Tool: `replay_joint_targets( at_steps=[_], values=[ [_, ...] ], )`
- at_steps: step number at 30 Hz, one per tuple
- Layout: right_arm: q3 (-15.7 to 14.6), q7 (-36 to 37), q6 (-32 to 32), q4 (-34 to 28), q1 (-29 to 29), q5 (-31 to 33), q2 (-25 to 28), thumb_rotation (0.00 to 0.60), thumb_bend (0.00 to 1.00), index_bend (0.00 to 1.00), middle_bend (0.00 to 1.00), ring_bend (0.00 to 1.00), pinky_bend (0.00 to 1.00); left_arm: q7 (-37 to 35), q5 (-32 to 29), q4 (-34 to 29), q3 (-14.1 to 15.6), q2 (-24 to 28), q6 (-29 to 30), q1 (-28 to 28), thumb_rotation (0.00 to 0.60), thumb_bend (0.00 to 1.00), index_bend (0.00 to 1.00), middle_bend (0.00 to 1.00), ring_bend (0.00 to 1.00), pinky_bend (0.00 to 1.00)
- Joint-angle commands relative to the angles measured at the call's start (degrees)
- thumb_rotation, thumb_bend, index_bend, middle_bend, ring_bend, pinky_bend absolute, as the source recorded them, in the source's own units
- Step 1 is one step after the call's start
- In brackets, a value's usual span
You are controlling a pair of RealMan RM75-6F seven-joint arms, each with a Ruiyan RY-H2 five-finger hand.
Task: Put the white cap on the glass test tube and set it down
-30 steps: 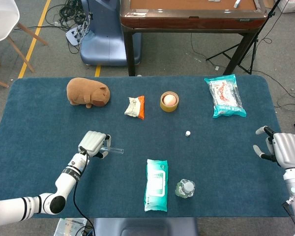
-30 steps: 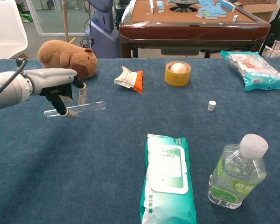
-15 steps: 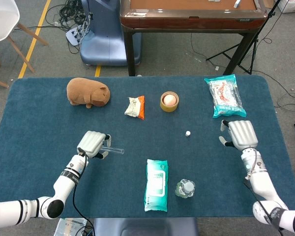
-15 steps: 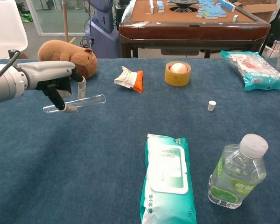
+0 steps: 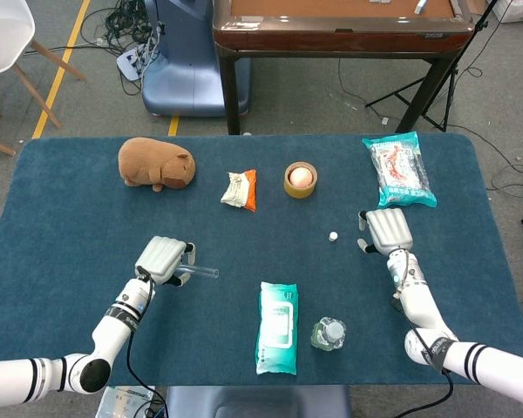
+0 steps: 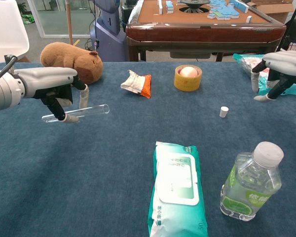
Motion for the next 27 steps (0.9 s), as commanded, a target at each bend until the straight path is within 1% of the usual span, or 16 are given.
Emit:
replay_joint_targets(
  at_steps=[1,7,16,27],
  values=[
    [0.0,-1.5,-1.0,1.3,1.5,1.9,-1.6,0.6,0.27,0.51,1.0,1.0,1.0,0.0,-0.1,0.0,0.1,0.0,0.0,0.0,0.6,0.27,0.63,1.0,1.0,1.0],
    [-0.1,-3.2,-3.1,3.8,4.5,4.8,-3.9,0.6,0.27,0.51,1.0,1.0,1.0,0.0,-0.1,-0.1,0.3,0.0,0.1,0.0,0.6,0.27,0.63,1.0,1.0,1.0],
    [-0.5,-4.5,-6.2,9.5,8.4,8.2,-7.7,0.6,0.27,0.51,1.0,1.0,1.0,0.0,-0.4,-0.2,0.6,0.3,0.2,0.2,0.6,0.27,0.63,1.0,1.0,1.0],
    [-1.5,-4.6,-8.3,14.0,10.9,10.5,-10.6,0.6,0.27,0.51,1.0,1.0,1.0,0.0,-1.1,0.5,0.9,0.1,-0.3,0.1,0.6,0.27,0.63,1.0,1.0,1.0]
  ],
)
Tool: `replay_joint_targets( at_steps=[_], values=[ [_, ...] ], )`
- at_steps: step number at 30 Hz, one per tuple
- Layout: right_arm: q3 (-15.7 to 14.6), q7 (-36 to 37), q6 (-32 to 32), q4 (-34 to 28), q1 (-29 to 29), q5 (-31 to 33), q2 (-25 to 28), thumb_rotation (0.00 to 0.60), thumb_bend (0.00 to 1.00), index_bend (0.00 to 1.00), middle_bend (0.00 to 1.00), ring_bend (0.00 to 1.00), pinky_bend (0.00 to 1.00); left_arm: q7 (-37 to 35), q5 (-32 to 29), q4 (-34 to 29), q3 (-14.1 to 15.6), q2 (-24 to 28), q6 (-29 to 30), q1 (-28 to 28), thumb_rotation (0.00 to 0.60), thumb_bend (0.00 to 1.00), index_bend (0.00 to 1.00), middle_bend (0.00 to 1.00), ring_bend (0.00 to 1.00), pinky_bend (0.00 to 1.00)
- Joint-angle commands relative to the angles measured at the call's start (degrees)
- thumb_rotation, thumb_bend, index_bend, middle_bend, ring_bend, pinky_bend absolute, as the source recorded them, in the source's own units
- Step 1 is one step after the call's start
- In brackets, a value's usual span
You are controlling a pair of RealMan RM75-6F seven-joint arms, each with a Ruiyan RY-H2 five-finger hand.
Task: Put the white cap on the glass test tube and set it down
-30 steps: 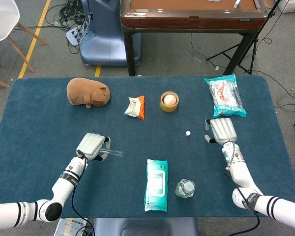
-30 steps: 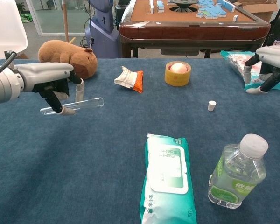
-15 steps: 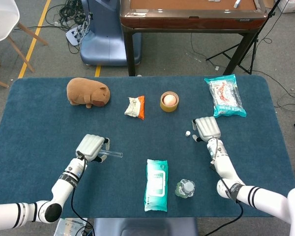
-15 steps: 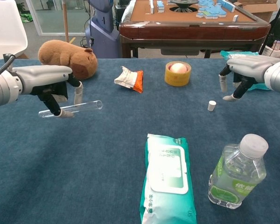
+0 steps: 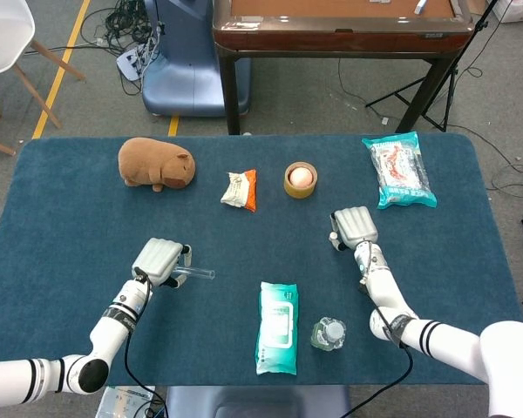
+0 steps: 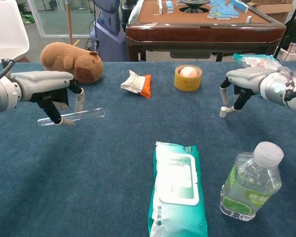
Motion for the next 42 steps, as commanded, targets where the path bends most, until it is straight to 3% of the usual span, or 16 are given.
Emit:
replay_joint_targets(
  at_steps=[1,20,42],
  values=[
    [-0.2,0.1,-0.5,0.9,0.6,0.5,-0.6,0.6,0.27,0.51,1.0,1.0,1.0,0.0,-0.1,0.2,0.1,-0.1,-0.1,0.0,0.6,0.27,0.63,1.0,1.0,1.0],
    [-1.2,0.4,-2.3,4.6,2.3,3.6,-2.2,0.6,0.27,0.51,1.0,1.0,1.0,-0.4,-0.3,1.2,0.2,-0.6,-0.5,-0.2,0.6,0.27,0.63,1.0,1.0,1.0],
    [-1.8,-0.2,-2.3,4.7,3.6,5.8,-2.5,0.6,0.27,0.51,1.0,1.0,1.0,-1.0,0.0,2.0,0.5,-0.8,-0.8,0.2,0.6,0.27,0.63,1.0,1.0,1.0]
  ],
)
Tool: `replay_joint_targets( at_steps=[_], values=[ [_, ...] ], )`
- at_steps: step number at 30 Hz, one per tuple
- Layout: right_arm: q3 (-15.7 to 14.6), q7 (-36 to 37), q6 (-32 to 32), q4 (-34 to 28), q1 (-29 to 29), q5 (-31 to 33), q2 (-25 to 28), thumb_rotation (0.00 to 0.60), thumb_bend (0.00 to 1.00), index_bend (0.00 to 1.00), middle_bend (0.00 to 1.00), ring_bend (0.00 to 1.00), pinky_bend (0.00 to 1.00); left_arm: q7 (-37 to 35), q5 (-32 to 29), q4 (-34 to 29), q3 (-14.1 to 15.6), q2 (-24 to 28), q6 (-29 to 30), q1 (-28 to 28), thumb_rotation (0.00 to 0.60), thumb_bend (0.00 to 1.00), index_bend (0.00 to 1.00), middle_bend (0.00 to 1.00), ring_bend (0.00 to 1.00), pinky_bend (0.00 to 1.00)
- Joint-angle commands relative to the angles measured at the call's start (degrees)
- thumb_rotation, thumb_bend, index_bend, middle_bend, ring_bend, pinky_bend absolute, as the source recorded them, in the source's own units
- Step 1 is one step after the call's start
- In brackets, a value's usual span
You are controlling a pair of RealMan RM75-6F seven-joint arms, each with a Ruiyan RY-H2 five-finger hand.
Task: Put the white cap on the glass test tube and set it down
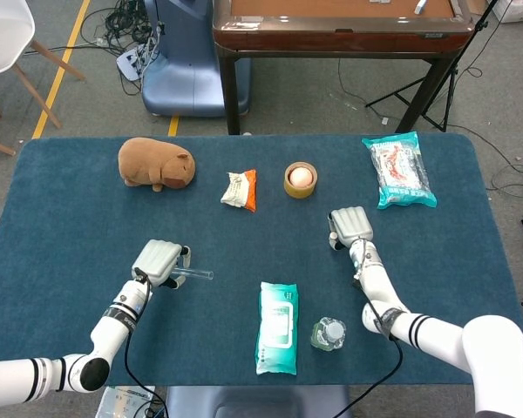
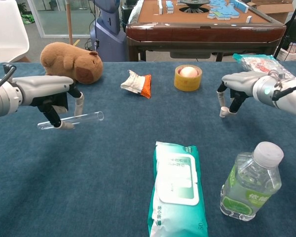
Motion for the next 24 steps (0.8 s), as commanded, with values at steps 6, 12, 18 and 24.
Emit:
replay_joint_targets(
  at_steps=[6,12,18,24],
  values=[
    [-0.1,-0.2,-0.4,0.2,0.6,1.1,-0.1,0.6,0.27,0.51,1.0,1.0,1.0,-0.3,0.0,0.3,0.0,-0.1,-0.2,0.1,0.6,0.27,0.63,1.0,1.0,1.0],
    [-0.1,-0.3,-0.2,-0.2,0.6,1.9,0.3,0.6,0.32,0.55,1.0,1.0,1.0,-0.4,0.0,0.5,-0.1,-0.1,-0.3,0.1,0.6,0.27,0.63,1.0,1.0,1.0],
    [0.1,0.8,-0.4,-1.8,0.4,2.2,1.5,0.6,0.34,0.59,1.0,1.0,1.0,-0.5,-0.1,0.5,-0.2,0.0,-0.3,0.1,0.6,0.27,0.63,1.0,1.0,1.0],
    [2.7,5.0,0.8,-13.9,-0.8,-0.6,9.8,0.6,0.38,0.6,1.0,1.0,1.0,-1.0,-0.6,-0.2,-1.2,1.3,-0.4,-0.1,0.6,0.27,0.63,1.0,1.0,1.0]
  ],
)
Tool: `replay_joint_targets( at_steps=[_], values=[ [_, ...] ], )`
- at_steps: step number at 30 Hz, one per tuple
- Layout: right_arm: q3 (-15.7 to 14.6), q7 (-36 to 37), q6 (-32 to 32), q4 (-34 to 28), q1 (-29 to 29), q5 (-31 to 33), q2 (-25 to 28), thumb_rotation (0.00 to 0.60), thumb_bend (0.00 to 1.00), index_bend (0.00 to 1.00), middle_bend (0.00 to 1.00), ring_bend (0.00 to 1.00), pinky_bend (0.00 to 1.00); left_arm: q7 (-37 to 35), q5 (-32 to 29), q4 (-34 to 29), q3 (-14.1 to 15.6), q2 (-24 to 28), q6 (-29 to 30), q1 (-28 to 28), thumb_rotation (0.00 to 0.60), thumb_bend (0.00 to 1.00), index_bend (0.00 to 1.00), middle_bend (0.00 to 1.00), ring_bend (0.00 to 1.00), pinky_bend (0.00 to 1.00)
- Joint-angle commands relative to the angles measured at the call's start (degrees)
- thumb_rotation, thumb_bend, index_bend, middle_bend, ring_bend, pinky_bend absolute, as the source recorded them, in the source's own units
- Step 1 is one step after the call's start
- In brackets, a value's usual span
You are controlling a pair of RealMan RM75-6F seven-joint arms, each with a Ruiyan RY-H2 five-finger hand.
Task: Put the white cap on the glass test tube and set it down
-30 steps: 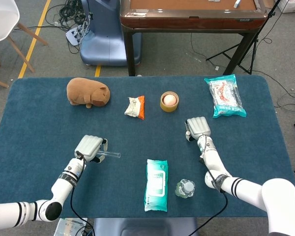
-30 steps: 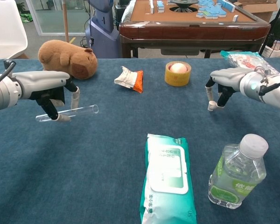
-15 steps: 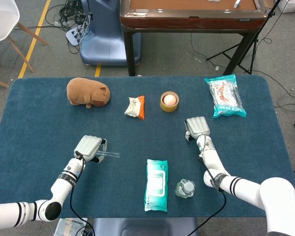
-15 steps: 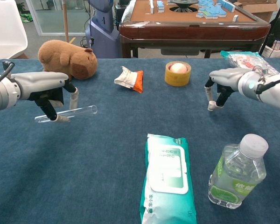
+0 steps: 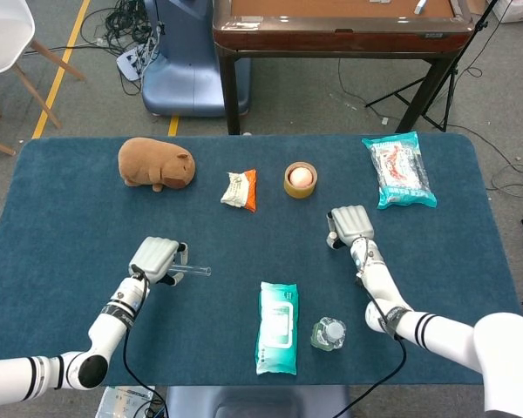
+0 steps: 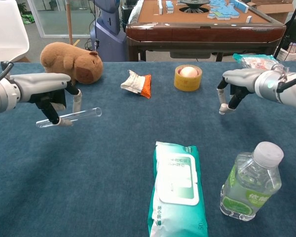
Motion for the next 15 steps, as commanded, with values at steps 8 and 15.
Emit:
replay_joint_targets(
  at_steps=[8,15],
  values=[
    [6.0,9.7,2.9,-31.0,-3.7,-9.6,21.6,0.6,0.4,0.61,1.0,1.0,1.0,-2.0,-1.5,-2.9,-2.2,2.6,-1.2,-0.7,0.6,0.27,0.63,1.0,1.0,1.0],
    [8.4,15.7,4.7,-43.3,-5.5,-17.6,28.2,0.6,0.41,0.62,1.0,1.0,1.0,-4.2,-4.4,-4.8,-4.3,3.5,-3.4,-2.2,0.6,0.27,0.62,1.0,1.0,1.0]
  ],
)
